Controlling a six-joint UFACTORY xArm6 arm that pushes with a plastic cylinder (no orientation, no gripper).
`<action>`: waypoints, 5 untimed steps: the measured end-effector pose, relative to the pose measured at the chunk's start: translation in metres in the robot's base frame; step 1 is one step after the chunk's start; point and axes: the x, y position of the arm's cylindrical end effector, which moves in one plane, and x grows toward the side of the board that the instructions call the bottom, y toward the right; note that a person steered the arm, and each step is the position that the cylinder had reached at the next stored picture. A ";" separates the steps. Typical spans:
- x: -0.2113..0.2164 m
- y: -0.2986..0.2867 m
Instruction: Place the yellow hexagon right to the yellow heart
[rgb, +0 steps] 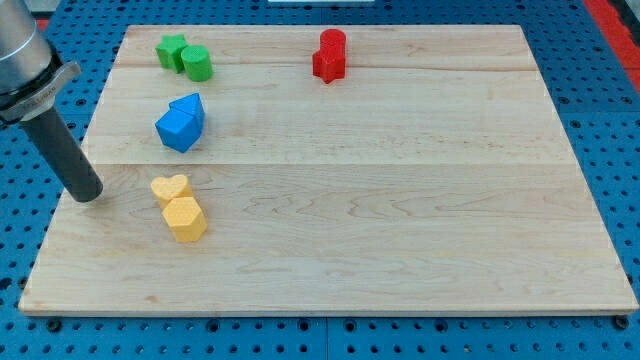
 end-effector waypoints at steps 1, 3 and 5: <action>0.001 -0.003; 0.004 -0.005; -0.004 0.041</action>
